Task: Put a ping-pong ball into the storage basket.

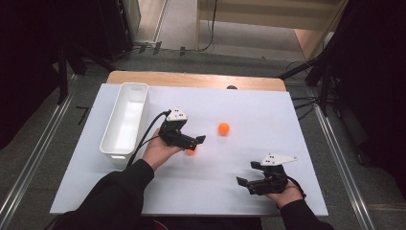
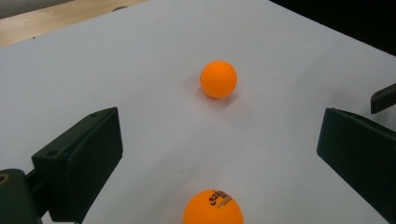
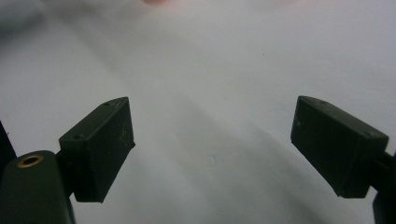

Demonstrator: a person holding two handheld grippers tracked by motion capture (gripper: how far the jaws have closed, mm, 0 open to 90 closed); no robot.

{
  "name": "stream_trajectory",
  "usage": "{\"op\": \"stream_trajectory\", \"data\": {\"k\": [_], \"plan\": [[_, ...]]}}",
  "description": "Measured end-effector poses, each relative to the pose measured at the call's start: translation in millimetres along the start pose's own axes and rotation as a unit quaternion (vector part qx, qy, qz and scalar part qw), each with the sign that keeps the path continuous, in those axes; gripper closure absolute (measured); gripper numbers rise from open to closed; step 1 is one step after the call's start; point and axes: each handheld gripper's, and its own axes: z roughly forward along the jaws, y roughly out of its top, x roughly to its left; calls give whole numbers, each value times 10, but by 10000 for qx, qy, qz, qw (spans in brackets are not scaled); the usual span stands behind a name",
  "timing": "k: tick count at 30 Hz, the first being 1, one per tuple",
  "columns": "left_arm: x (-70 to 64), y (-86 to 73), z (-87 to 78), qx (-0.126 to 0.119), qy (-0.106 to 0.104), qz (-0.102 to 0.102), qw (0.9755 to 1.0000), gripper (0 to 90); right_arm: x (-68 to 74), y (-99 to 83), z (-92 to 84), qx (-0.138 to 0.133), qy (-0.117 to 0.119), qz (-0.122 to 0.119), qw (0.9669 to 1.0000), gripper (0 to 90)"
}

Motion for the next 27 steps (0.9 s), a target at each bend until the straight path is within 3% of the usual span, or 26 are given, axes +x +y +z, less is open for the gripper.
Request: {"op": "stream_trajectory", "data": {"k": [16, 27], "plan": [[0, -38, 15, -79, 15, 43, 10000, 5, 6, -7, -12, 1, -18, 37, 10000, 117], [21, -94, 47, 5, 24, 55, 10000, 5, 7, -5, -9, 15, -22, 23, 10000, 118]]}}
